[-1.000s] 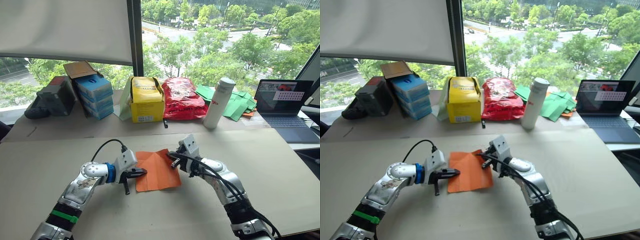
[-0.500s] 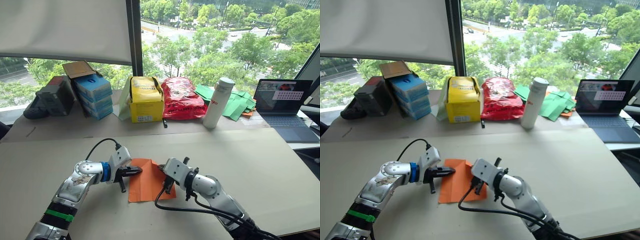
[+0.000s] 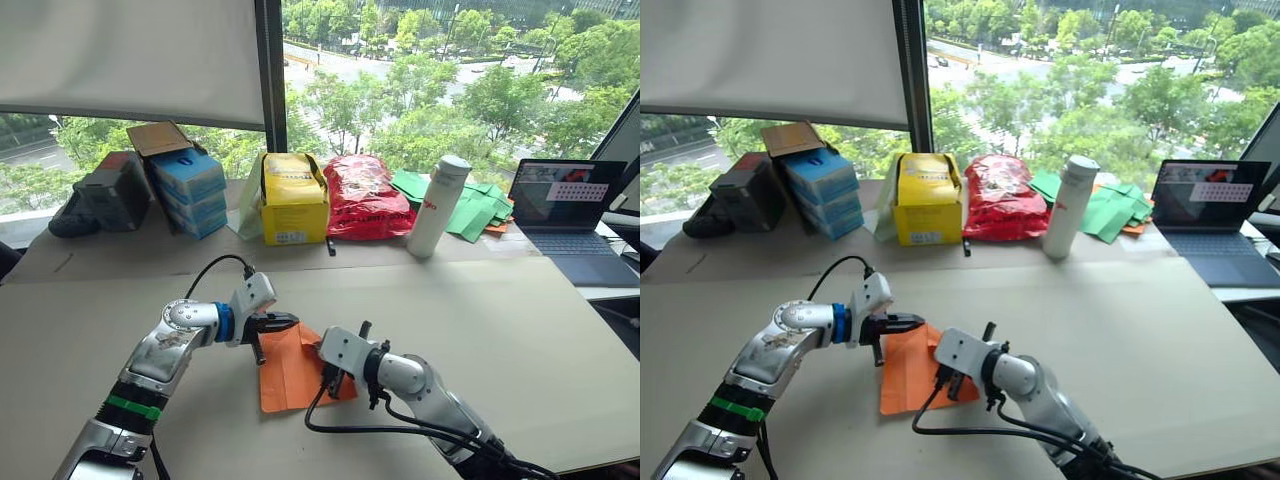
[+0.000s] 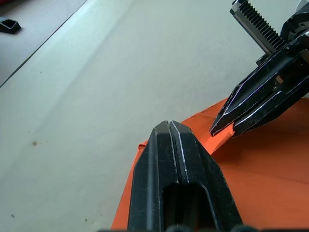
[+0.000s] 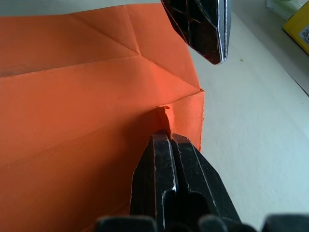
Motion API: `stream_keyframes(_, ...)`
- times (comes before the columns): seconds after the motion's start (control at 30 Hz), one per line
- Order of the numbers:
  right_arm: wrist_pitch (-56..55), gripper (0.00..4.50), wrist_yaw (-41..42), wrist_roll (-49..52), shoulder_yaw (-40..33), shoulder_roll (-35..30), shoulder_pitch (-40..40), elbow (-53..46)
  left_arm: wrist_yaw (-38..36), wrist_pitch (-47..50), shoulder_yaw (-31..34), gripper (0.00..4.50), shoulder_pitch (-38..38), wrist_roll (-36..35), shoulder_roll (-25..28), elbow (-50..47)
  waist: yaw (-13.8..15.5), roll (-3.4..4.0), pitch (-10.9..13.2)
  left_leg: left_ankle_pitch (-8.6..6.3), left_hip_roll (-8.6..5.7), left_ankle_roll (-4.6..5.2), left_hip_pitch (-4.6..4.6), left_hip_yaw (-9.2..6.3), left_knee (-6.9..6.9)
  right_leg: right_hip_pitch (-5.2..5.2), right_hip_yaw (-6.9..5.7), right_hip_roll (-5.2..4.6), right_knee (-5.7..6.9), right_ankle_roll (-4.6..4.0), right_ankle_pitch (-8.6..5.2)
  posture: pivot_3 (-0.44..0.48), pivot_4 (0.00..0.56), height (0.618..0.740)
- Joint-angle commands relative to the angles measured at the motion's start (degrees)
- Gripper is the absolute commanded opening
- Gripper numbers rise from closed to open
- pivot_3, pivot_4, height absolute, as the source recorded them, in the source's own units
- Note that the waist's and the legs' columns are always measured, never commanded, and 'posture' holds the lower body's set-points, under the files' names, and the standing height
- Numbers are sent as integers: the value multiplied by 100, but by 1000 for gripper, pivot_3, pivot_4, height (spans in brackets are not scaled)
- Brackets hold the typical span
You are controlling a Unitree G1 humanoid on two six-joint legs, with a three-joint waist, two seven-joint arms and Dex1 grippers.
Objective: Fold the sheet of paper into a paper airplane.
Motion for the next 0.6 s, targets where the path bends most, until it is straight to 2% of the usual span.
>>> stream_keyframes(0.03,127,31,77,-62,2,-3,-31,-106,-5,-334,-199,0,-219,245,-109,303,0,0,0,0,0,0,0,0,0,0,0,2,0,0,0,0,150,740)
stream_keyframes(0.37,181,31,121,-115,-15,4,-32,-133,119,-1224,-733,0,-626,1095,-329,1277,1,-2,-1,0,-1,0,0,1,3,3,-1,4,1,0,0,0,150,740)
stream_keyframes(0.6,214,31,176,-142,-16,-24,-59,-140,85,-1679,-1001,0,-584,1592,-243,1557,7,-3,-3,0,-1,1,6,1,4,8,-1,2,2,0,0,0,150,740)
